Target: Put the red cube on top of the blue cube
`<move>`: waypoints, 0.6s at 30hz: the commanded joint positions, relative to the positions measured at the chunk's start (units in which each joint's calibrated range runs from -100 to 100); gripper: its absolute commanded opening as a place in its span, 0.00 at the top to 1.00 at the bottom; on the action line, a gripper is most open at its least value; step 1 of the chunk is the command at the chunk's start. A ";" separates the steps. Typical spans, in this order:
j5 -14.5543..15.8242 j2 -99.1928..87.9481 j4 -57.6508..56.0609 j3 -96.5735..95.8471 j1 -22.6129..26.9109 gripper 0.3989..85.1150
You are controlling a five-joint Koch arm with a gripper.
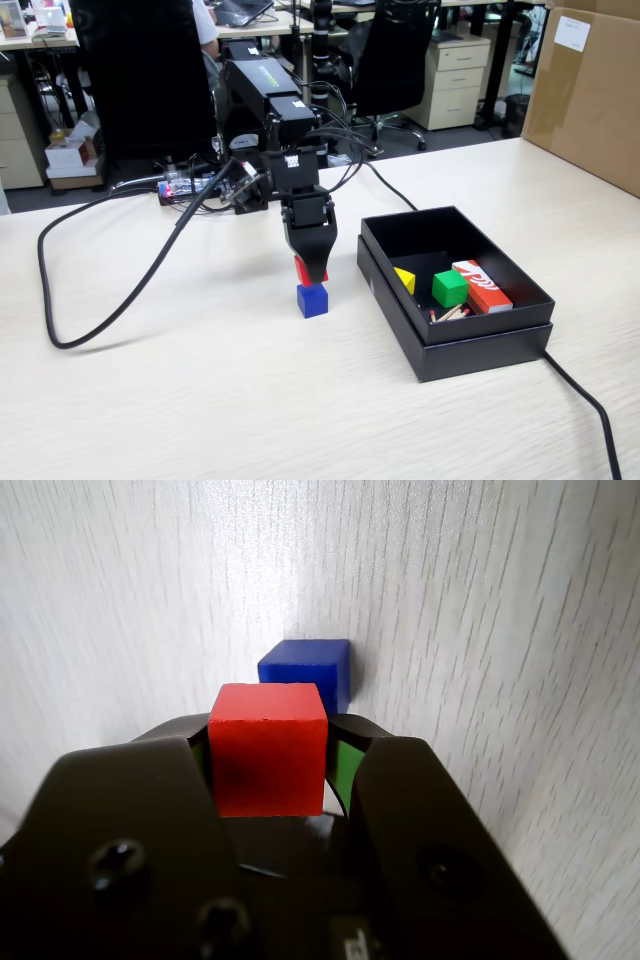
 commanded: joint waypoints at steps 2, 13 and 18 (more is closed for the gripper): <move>-0.34 -0.87 1.82 1.56 -0.20 1.00; -0.34 -0.76 1.82 0.56 -0.29 1.00; -0.39 -0.53 1.90 0.56 -0.29 0.99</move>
